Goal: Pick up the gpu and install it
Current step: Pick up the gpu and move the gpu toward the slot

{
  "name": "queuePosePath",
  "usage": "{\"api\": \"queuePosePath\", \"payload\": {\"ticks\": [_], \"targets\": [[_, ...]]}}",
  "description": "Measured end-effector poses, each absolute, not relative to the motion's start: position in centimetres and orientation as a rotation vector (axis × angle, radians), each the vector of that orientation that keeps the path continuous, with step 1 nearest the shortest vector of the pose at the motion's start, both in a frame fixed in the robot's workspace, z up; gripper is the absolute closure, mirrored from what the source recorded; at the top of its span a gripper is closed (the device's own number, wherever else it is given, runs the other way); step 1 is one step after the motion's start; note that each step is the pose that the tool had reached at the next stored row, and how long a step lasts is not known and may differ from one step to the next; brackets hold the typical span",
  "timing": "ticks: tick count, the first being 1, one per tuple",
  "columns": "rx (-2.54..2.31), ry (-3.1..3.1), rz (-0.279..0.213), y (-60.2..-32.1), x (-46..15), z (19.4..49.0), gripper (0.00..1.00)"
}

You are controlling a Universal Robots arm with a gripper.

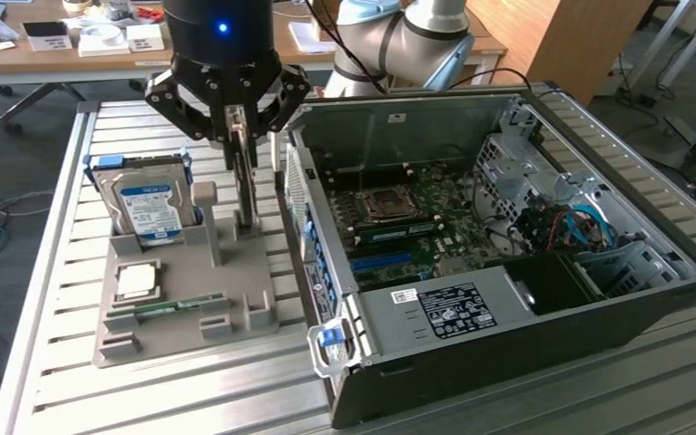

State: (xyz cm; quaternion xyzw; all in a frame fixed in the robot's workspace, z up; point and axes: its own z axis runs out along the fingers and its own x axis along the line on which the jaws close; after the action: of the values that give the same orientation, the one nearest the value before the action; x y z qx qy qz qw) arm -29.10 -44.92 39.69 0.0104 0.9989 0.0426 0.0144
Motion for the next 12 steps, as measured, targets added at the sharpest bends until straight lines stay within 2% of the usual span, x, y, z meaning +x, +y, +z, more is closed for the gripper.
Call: {"api": "queuePosePath", "payload": {"ticks": [12], "targets": [[0.032,3.11,0.133,-44.92,-29.1,40.74,0.73]]}}
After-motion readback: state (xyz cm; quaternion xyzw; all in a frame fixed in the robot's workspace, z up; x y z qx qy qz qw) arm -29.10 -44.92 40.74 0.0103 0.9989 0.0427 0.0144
